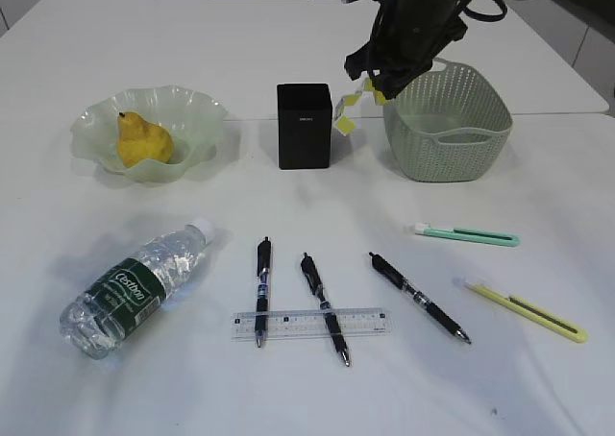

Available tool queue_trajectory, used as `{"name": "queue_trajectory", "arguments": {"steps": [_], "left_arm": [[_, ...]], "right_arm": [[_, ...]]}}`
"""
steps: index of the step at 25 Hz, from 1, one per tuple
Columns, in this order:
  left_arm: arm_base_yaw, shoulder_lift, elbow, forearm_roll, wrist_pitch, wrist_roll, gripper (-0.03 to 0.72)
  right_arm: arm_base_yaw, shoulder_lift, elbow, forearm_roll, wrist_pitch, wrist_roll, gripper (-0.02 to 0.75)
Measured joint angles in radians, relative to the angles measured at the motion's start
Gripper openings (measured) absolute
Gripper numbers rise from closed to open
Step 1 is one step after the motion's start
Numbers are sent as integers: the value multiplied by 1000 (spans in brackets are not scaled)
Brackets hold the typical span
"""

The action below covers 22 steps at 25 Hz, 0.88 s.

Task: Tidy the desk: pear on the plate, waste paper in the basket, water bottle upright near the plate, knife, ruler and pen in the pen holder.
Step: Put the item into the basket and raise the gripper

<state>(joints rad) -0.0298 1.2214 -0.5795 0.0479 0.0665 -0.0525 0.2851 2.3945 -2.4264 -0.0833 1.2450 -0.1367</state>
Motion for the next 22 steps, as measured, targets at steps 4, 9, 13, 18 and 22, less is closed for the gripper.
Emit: {"name": "queue_trajectory", "arguments": {"steps": [4,9,13,18,22], "left_arm": [[0,0,0,0,0,0,276],[0,0,0,-12,0,0,276],[0,0,0,-23,0,0,276],[0,0,0,-23,0,0,276],[0,0,0,-23,0,0,276]], "right_arm": [[-34,-22,0,-4,1,6,-13],[-78,-32,-13,-5,2,26,-13],[-115,-34,-13,-13,3,38,-13],[-152,-36,-13,-25,3,52,-13],[-168,-36,-13,-44,3,64,-13]]}}
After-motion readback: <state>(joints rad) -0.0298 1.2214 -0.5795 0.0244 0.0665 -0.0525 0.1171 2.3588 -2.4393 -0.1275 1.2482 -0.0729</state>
